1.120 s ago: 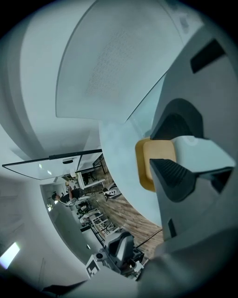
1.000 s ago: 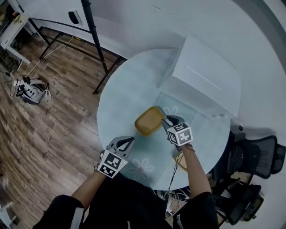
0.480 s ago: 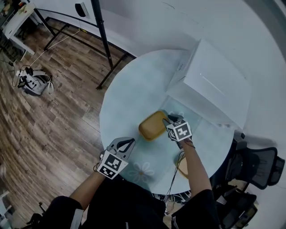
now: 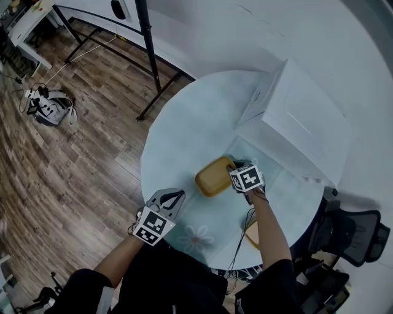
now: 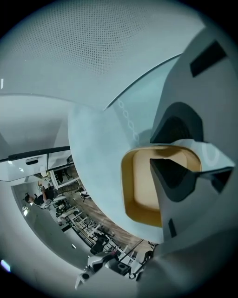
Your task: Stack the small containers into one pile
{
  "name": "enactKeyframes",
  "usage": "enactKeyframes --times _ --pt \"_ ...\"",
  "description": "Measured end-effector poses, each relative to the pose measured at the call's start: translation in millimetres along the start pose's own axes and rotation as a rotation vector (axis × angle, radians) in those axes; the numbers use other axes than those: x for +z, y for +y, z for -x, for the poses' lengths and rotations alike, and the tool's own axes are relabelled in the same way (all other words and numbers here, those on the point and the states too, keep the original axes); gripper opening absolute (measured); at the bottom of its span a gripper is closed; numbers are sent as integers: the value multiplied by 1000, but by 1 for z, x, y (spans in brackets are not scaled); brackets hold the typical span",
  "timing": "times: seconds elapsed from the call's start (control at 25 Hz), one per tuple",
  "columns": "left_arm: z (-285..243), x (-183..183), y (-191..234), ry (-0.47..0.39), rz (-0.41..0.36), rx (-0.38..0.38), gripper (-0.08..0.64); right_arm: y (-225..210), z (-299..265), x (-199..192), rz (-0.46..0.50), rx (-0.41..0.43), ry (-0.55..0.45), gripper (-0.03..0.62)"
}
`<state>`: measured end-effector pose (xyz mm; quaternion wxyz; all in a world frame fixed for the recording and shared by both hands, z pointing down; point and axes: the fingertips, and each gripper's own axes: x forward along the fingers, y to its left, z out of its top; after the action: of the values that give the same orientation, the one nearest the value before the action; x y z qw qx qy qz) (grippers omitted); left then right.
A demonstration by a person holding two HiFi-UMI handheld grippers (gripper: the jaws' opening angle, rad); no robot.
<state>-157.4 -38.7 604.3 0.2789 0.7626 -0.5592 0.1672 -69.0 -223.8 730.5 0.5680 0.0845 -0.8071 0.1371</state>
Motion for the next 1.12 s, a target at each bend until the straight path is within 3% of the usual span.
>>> enactKeyframes --times 0.08,0.24,0.56,0.88,1.12 --pt "0 -1 1 3 3 -2 14 -1 -3 -1 5 -3 14 112" --pt "0 -1 2 1 8 -1 14 -1 -2 1 -6 -12 6 39" --pt "0 -1 -2 8 -10 -21 14 9 8 -5 -110 38 0 28" --pt "-4 7 -17 6 -53 -67 14 3 41 -18 -306 23 -67 28" --pt "-10 18 -33 2 -96 -113 14 -12 74 -51 -509 -20 -83 28"
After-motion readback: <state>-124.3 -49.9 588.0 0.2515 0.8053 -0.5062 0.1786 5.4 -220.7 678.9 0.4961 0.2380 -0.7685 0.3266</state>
